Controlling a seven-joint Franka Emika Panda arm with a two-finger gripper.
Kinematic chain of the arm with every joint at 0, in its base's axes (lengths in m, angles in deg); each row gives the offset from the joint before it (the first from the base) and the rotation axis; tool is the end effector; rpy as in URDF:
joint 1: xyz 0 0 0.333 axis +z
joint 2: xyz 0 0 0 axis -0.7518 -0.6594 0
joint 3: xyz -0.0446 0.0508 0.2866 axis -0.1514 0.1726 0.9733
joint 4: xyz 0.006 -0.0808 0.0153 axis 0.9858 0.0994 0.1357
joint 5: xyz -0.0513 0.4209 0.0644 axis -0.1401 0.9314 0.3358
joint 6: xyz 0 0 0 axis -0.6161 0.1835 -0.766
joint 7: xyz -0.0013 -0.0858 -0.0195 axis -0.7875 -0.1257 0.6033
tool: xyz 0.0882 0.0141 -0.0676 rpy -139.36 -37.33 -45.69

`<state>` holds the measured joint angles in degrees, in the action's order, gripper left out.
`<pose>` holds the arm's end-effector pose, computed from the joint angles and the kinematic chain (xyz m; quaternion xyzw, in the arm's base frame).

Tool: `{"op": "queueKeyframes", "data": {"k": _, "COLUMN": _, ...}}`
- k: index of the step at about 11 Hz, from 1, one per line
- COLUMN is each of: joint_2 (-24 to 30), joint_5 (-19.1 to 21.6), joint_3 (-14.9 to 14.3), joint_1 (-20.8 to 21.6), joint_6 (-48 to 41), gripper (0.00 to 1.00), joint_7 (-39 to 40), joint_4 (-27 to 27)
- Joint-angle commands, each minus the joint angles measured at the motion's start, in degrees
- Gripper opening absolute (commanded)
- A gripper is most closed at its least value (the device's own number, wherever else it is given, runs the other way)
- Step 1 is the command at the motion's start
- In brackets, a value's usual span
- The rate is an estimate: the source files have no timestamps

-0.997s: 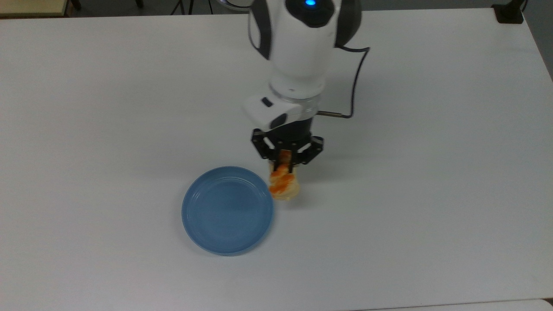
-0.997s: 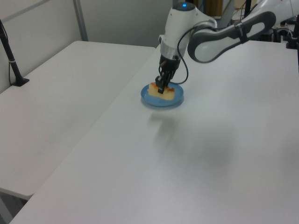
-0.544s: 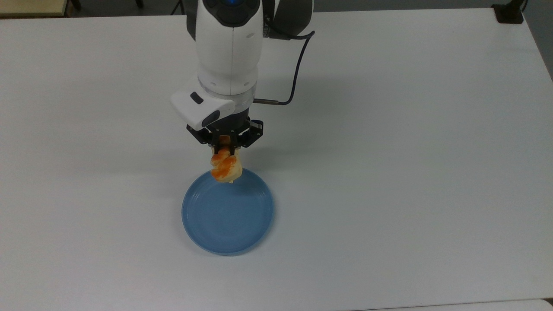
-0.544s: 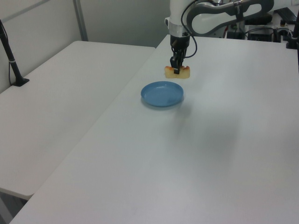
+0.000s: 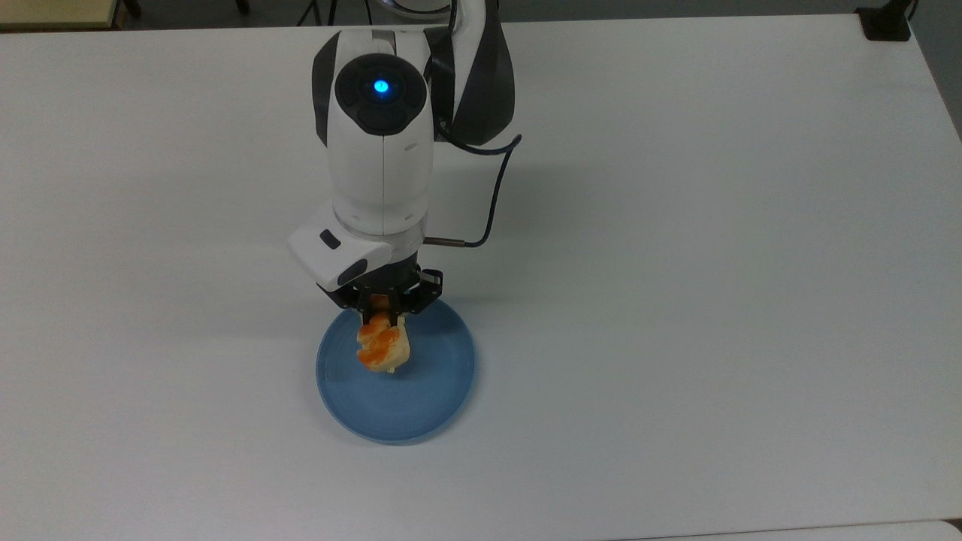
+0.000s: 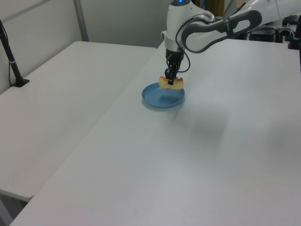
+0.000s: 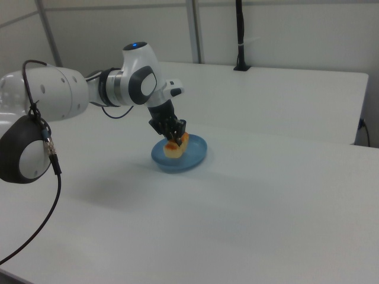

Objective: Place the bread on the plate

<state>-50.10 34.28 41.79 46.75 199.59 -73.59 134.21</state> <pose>0.7692 0.0217 0.3467 0.9945 -0.0043 0.0881 0.0561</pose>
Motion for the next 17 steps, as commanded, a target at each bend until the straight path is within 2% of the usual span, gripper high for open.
{"op": "queueKeyframes", "data": {"k": 1, "joint_2": -3.2, "joint_5": -1.7, "joint_3": -1.0, "joint_1": 1.0, "joint_6": 3.6, "gripper": 0.44, "joint_7": -2.7, "joint_4": -1.6}}
{"op": "queueKeyframes", "data": {"k": 2, "joint_2": -3.7, "joint_5": -3.9, "joint_3": -1.0, "joint_1": 1.0, "joint_6": 4.0, "gripper": 0.68, "joint_7": -4.5, "joint_4": -1.3}}
{"op": "queueKeyframes", "data": {"k": 3, "joint_2": -4.1, "joint_5": -5.8, "joint_3": -0.9, "joint_1": 1.0, "joint_6": 4.2, "gripper": 0.79, "joint_7": -5.8, "joint_4": -1.1}}
{"op": "queueKeyframes", "data": {"k": 6, "joint_2": -4.0, "joint_5": -5.9, "joint_3": -0.8, "joint_1": 1.0, "joint_6": 4.3, "gripper": 0.97, "joint_7": -7.3, "joint_4": -1.1}}
{"op": "queueKeyframes", "data": {"k": 8, "joint_2": -0.9, "joint_5": -4.5, "joint_3": -0.7, "joint_1": 0.6, "joint_6": 3.0, "gripper": 1.0, "joint_7": -7.4, "joint_4": -0.7}}
{"op": "queueKeyframes", "data": {"k": 10, "joint_2": 5.1, "joint_5": 0.7, "joint_3": -0.7, "joint_1": -0.6, "joint_6": -0.5, "gripper": 1.0, "joint_7": -7.4, "joint_4": 0.7}}
{"op": "queueKeyframes", "data": {"k": 12, "joint_2": 14.1, "joint_5": 3.5, "joint_3": -0.7, "joint_1": -2.9, "joint_6": -6.2, "gripper": 1.0, "joint_7": -8.0, "joint_4": 5.8}}
{"op": "queueKeyframes", "data": {"k": 15, "joint_2": 26.6, "joint_5": 4.5, "joint_3": -1.3, "joint_1": -5.0, "joint_6": -18.7, "gripper": 1.0, "joint_7": -10.4, "joint_4": 10.7}}
{"op": "queueKeyframes", "data": {"k": 17, "joint_2": 33.9, "joint_5": 5.8, "joint_3": -2.1, "joint_1": -5.8, "joint_6": -22.8, "gripper": 1.0, "joint_7": -10.1, "joint_4": 14.5}}
